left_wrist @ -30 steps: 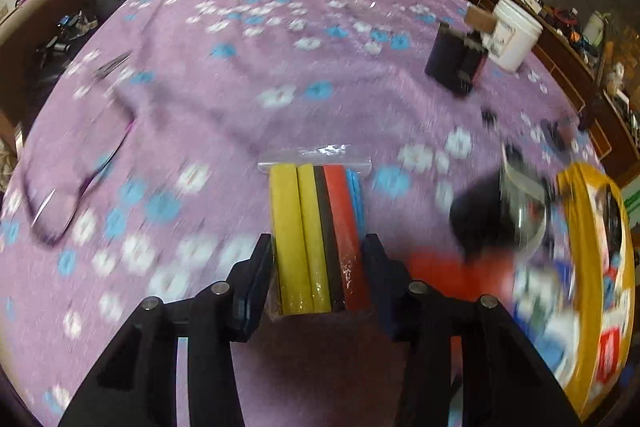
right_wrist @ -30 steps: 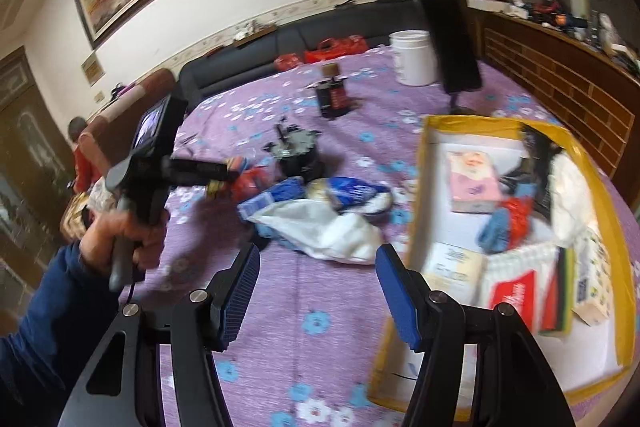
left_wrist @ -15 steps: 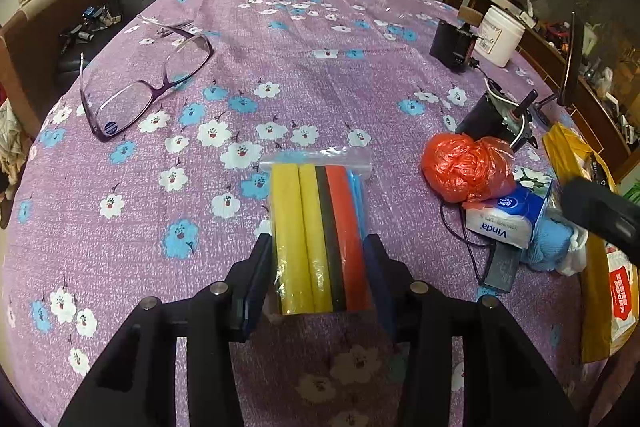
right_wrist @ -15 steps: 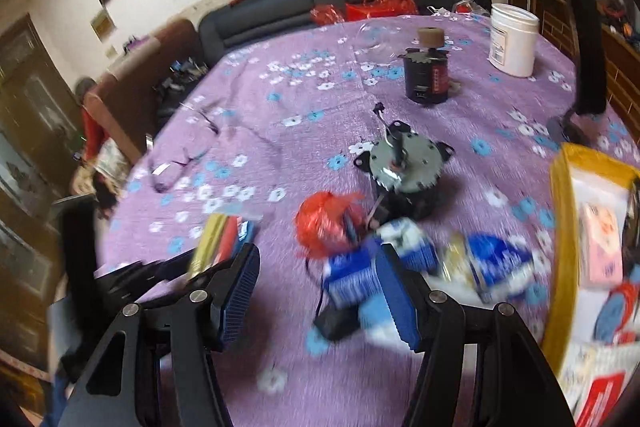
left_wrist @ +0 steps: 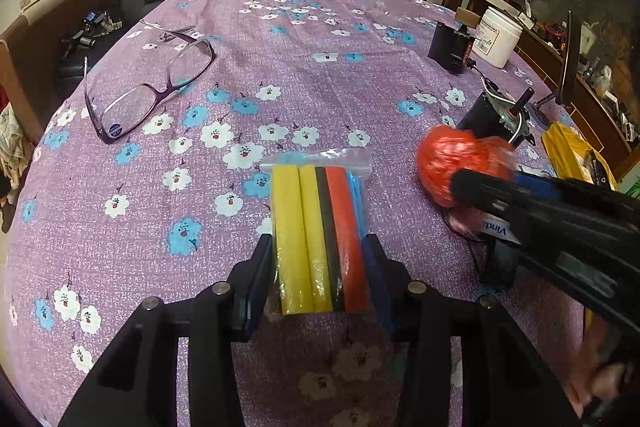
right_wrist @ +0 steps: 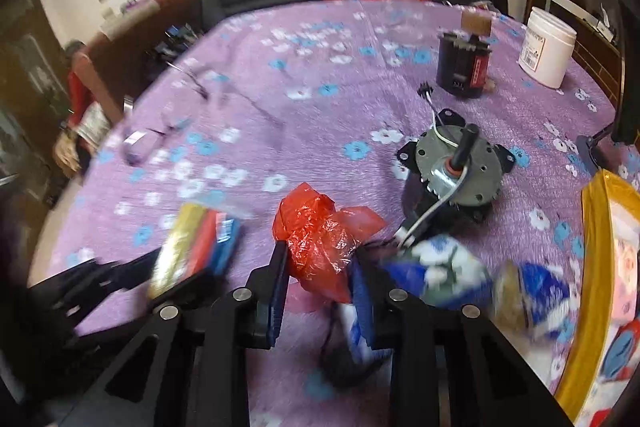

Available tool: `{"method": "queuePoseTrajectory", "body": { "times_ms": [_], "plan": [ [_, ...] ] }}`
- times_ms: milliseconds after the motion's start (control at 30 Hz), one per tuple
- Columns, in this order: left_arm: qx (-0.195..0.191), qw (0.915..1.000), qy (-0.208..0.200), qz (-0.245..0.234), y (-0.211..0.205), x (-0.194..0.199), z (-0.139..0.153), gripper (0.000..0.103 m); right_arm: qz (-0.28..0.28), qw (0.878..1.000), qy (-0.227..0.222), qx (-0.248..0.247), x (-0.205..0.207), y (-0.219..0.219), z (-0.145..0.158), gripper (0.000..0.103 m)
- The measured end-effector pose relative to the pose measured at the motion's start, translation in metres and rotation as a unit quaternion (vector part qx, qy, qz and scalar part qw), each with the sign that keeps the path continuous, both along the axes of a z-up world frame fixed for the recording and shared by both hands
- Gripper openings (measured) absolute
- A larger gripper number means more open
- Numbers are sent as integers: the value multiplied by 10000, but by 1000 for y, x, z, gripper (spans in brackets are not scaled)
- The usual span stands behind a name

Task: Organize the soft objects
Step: 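Grasp the red plastic bag with the right while the left lifts the sponge strips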

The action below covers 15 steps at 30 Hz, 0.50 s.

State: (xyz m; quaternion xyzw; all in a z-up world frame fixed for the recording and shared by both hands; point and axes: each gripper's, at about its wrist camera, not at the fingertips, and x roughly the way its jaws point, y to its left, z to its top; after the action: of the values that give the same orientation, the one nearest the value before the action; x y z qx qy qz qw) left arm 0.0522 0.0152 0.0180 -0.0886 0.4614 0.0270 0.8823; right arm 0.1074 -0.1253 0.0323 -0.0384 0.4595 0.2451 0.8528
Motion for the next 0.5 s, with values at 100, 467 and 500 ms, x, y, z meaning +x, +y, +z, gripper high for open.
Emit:
{"method": "queuePoseTrajectory", "body": {
  "times_ms": [100,467,500],
  "plan": [
    [-60,10000,-27,-32,-1,0,1,42,99,9991,-72,398,-26,-10,12,33],
    [-17,9990,-423,-107,-9,-13,22,42,-188,9969,-313,701,-83,-66,17,33],
    [-10,9989,-444,-119,-11,-15,23,42,-229,9966,-293,740,-83,-71,17,33]
  ]
}}
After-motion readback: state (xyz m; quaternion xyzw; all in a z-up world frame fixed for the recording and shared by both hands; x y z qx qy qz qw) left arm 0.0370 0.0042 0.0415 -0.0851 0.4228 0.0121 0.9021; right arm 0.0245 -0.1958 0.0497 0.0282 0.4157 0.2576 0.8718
